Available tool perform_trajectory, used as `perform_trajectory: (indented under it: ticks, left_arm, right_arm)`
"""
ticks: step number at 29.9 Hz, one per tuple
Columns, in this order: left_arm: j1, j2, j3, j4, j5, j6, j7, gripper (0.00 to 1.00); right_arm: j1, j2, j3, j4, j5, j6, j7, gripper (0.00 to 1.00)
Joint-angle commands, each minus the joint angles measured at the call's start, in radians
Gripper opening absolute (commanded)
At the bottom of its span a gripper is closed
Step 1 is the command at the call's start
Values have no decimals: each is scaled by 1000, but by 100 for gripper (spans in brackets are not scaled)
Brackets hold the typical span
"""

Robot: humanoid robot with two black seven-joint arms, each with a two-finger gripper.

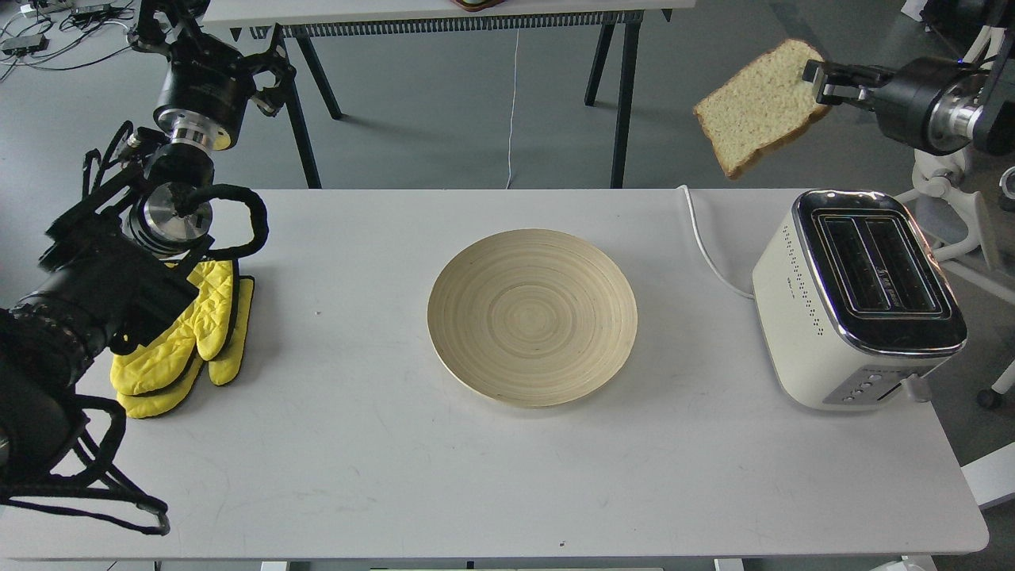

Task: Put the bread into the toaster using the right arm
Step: 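Carry the bread above the toaster slot and lower it in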

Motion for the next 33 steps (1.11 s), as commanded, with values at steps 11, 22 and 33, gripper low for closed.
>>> perform_trajectory:
  ticks: [11, 22, 33]
  left_arm:
    - [0, -2, -1, 0, 0, 0, -1, 100]
    - [0, -3, 2, 0, 0, 0, -1, 100]
    - [0, -3, 2, 0, 0, 0, -2, 100]
  right_arm:
    - [-12, -439, -23, 324, -164, 72, -24, 0]
    - [-126, -448, -28, 328, -170, 3, -43, 0]
    - [-149, -408, -29, 314, -161, 0, -67, 1]
